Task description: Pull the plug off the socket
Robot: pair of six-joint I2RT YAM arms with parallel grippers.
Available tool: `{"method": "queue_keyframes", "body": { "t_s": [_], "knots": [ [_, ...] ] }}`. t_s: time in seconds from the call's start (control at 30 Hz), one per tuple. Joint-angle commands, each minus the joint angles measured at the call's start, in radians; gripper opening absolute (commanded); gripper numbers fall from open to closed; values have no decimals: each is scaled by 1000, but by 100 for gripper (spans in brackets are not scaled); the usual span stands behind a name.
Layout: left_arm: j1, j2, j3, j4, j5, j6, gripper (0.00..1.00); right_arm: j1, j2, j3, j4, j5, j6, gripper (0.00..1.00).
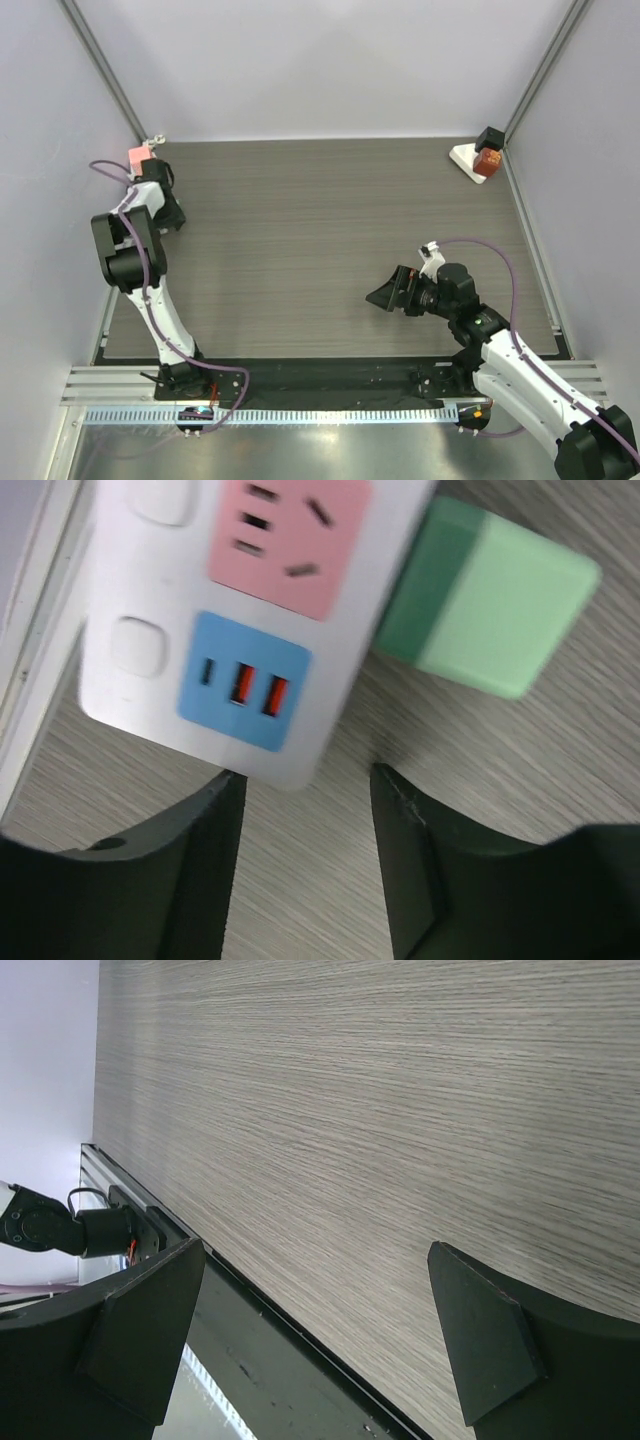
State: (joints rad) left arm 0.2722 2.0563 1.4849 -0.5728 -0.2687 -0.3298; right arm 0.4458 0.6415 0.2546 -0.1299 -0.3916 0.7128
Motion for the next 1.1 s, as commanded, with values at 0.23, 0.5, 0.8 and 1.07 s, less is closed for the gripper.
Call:
{"method": "queue_keyframes", "body": {
  "t_s": [0.23,0.5,0.8,1.07],
  "knots": [
    [-136,-85,6,18,-4,3,74,1,-55,6,9,2,28,99],
    [-97,-191,8,14,-15,52,100,2,-33,11,9,-9,-1,100],
    [-11,-170,43,-1,46,195,100,2,60,35,85,-58,-24,100],
    [35,-170,20,77,89,273,100,1,41,35,124,-95,-6,100]
  ]
}}
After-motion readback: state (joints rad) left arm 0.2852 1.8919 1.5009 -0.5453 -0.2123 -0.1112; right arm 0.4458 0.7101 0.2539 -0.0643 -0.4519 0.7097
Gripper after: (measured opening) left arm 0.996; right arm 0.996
